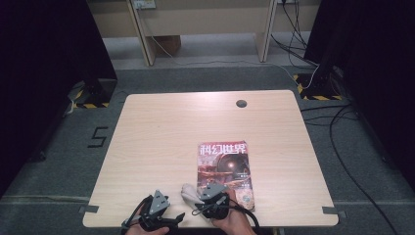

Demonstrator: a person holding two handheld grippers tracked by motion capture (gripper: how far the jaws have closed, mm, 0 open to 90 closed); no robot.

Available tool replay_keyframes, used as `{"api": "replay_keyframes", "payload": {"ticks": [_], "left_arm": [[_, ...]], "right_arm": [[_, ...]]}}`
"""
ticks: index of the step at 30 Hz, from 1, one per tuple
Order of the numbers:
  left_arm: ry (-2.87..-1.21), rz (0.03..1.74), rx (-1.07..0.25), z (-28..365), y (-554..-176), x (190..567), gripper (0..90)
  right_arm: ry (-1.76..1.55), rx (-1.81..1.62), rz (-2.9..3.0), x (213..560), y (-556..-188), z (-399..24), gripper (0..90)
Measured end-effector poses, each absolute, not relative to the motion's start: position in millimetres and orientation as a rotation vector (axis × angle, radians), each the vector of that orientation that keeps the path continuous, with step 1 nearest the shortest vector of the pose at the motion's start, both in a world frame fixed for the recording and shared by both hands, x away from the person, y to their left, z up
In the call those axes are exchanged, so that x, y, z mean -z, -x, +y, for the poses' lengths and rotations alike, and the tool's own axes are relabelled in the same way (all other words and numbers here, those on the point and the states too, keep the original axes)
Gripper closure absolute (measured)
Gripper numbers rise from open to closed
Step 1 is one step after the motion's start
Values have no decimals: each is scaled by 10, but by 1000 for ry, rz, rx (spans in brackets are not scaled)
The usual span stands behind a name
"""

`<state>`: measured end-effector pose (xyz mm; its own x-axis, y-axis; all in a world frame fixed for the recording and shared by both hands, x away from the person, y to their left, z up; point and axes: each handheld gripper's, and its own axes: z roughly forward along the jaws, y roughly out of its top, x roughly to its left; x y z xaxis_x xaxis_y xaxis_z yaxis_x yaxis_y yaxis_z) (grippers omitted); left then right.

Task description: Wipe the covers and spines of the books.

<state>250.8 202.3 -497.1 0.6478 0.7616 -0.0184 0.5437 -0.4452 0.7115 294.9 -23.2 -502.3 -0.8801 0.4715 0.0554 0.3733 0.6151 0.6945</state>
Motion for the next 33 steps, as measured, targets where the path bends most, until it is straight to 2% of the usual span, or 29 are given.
{"api": "replay_keyframes", "payload": {"ticks": [19,26,33], "left_arm": [[-2163,1012,-400,2031,-2506,4973,183],[-2161,1017,-403,2032,-2510,4975,183],[-2162,1017,-401,2032,-2515,4980,183]], "right_arm": [[-710,-1099,2724,5005,-2954,-233,741],[-774,-1085,2682,5003,-3033,-397,740],[-727,-1091,2699,5007,-2951,-308,742]]}}
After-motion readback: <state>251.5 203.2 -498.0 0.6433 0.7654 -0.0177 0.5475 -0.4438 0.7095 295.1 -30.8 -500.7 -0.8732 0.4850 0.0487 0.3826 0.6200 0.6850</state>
